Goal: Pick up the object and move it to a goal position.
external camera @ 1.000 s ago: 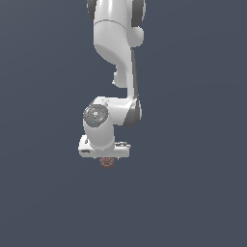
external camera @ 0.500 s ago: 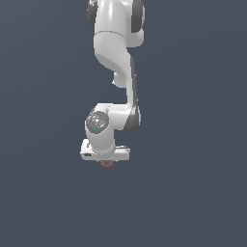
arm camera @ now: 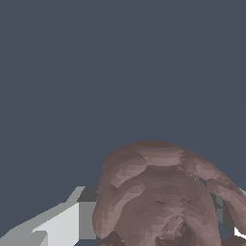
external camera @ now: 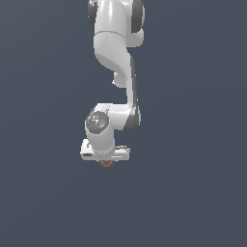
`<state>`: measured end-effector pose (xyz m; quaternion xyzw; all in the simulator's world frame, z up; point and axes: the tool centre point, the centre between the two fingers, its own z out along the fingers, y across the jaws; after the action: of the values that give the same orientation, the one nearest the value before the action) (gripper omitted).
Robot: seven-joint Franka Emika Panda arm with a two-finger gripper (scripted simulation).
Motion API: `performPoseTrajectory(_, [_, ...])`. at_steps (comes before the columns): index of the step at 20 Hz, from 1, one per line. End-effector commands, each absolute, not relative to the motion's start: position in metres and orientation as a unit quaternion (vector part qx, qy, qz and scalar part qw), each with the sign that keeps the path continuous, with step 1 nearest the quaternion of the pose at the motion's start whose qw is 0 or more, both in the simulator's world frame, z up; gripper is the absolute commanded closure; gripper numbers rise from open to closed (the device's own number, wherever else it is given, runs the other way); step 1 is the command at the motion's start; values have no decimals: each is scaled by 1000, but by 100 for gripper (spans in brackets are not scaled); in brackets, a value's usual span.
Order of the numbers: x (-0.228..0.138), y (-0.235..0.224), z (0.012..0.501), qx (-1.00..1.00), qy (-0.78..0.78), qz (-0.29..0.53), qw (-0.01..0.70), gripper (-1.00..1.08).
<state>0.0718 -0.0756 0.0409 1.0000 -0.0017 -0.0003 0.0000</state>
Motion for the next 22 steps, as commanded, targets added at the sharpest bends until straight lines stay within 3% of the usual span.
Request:
performPoseTrajectory(1, [72, -75, 41, 1000, -2, 0, 0, 108])
performPoseTrajectory(10, [74, -51, 74, 1000, -2, 0, 0, 108])
performPoseTrajectory(22, [82, 29, 185, 1000, -1, 0, 0, 108])
